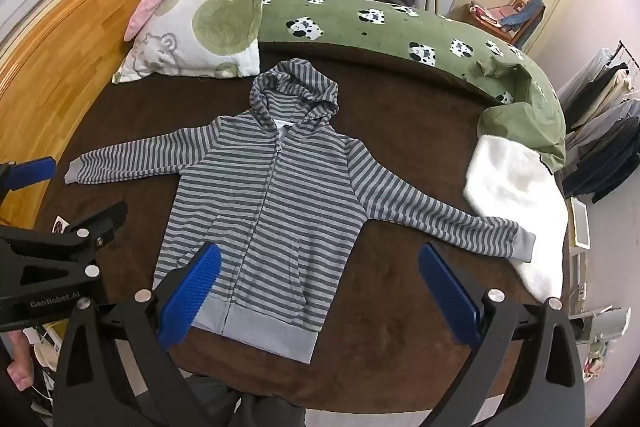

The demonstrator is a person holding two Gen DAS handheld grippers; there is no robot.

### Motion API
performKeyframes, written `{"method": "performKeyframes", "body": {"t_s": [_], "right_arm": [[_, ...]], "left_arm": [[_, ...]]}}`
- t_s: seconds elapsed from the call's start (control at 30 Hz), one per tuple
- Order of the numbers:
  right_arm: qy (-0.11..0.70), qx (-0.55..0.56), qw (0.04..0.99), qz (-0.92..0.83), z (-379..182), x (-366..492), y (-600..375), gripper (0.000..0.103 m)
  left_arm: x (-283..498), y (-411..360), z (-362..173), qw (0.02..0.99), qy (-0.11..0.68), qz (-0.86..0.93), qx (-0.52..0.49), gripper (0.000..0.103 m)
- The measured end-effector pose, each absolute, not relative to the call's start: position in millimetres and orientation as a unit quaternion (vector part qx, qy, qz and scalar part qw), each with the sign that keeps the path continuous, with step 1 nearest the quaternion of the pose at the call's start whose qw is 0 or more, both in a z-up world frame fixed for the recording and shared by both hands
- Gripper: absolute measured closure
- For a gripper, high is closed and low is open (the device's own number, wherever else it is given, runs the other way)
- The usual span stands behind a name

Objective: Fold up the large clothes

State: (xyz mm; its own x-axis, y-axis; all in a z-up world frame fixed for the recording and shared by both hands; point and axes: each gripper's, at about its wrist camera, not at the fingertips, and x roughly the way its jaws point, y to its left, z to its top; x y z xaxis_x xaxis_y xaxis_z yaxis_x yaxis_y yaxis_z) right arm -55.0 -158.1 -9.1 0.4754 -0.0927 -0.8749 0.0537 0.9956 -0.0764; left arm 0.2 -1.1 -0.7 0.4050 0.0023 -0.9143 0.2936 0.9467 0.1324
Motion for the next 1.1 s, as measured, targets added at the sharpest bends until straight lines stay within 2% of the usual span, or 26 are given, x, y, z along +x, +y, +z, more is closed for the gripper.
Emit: {"method": "performKeyframes", "body": {"t_s": [1.1], "right_arm": [[0.505, -0.016, 0.861, -0.053, 1.2, -57.8, -164.1, 0.006]], "left_arm": [[0.2, 8.5, 2.9, 0.835, 0.527, -0.090, 0.129, 0.006]]}}
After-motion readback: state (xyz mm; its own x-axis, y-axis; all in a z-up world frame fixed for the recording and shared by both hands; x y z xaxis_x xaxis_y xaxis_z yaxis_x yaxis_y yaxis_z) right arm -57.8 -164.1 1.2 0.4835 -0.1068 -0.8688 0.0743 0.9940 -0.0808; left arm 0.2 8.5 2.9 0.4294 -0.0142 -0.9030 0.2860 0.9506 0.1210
